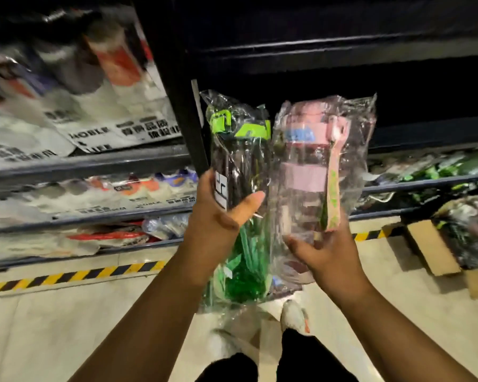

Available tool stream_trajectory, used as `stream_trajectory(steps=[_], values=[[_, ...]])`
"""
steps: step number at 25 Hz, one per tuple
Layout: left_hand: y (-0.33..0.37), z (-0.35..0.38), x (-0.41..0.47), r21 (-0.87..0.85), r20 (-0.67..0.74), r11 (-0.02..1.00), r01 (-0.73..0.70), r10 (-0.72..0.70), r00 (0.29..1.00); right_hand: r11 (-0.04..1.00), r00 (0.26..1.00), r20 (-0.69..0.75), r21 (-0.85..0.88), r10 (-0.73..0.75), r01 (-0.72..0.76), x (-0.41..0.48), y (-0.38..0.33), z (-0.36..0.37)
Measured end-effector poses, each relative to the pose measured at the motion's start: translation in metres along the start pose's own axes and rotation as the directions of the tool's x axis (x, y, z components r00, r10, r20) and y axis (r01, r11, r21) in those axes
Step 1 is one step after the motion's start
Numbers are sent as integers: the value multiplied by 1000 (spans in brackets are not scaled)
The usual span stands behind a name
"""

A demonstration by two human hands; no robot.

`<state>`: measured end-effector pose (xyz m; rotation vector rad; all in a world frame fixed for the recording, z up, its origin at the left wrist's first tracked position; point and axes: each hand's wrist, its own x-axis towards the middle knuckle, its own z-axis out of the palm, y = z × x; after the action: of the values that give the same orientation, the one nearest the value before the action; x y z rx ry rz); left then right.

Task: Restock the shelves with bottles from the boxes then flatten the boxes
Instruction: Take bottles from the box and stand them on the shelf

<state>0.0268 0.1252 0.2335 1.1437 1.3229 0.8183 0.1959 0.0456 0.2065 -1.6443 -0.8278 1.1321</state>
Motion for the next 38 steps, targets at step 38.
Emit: stream_trajectory(steps=[38], values=[[501, 34, -31, 48, -315, 535, -844, 810, 495, 455, 449, 89, 69, -889, 888, 101, -516, -130]])
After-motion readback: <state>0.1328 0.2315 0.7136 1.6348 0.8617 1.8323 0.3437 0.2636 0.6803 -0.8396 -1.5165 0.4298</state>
